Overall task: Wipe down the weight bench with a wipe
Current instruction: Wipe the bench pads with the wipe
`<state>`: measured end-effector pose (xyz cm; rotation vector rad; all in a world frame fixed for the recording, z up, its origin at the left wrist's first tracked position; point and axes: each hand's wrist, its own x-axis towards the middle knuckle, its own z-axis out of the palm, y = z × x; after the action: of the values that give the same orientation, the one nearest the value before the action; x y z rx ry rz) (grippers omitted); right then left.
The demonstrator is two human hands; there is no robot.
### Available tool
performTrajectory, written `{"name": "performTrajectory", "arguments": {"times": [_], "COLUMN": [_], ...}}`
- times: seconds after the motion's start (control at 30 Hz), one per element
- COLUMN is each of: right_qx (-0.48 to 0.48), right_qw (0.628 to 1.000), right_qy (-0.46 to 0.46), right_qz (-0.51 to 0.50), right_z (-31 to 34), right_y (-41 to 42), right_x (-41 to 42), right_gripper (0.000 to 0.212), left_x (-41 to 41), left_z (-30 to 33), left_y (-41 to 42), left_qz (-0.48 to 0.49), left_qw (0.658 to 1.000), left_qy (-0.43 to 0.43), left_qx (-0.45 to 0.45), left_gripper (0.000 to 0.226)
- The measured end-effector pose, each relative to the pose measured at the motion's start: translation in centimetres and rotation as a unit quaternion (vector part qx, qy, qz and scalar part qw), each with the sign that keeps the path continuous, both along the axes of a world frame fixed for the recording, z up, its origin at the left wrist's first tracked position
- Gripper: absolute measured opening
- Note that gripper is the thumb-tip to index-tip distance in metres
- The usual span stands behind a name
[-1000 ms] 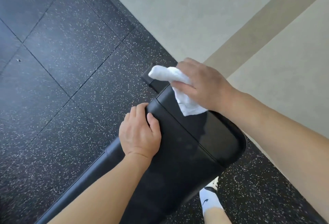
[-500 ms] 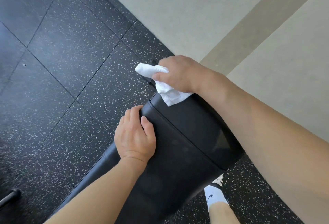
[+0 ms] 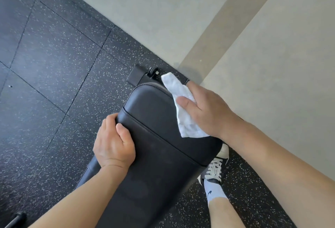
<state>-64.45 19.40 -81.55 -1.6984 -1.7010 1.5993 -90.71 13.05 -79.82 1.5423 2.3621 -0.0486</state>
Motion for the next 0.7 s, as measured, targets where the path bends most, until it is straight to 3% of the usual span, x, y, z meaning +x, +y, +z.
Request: {"name": "performTrajectory", "arguments": {"times": [0.2, 0.33, 0.53, 0.7], "right_qx": [-0.037, -0.057, -0.026, 0.054], "right_qw": [0.998, 0.993, 0.986, 0.941], "right_qy": [0.045, 0.068, 0.005, -0.102], "right_qz": [-0.015, -0.075, -0.165, -0.317], "right_z": [-0.9, -1.0, -0.1, -0.1], "right_y": [6.0, 3.0, -7.1, -9.7], "right_x": [-5.5, -2.6, 3.5, 0.5], "right_gripper": [0.033, 0.035, 0.034, 0.035], "left_x": [-0.1, 0.0, -0.1, -0.2], "left_z": [-0.1, -0.1, 0.0, -0.1], "left_y": [-0.1, -0.1, -0.1, -0.2], "left_qz": [0.003, 0.005, 0.009, 0.004], "left_qw": [1.000, 1.000, 1.000, 1.000], "left_qy": [0.007, 0.003, -0.009, -0.016], "left_qx": [-0.001, 0.002, 0.007, 0.019], "left_gripper": [0.046, 0.045, 0.048, 0.053]}}
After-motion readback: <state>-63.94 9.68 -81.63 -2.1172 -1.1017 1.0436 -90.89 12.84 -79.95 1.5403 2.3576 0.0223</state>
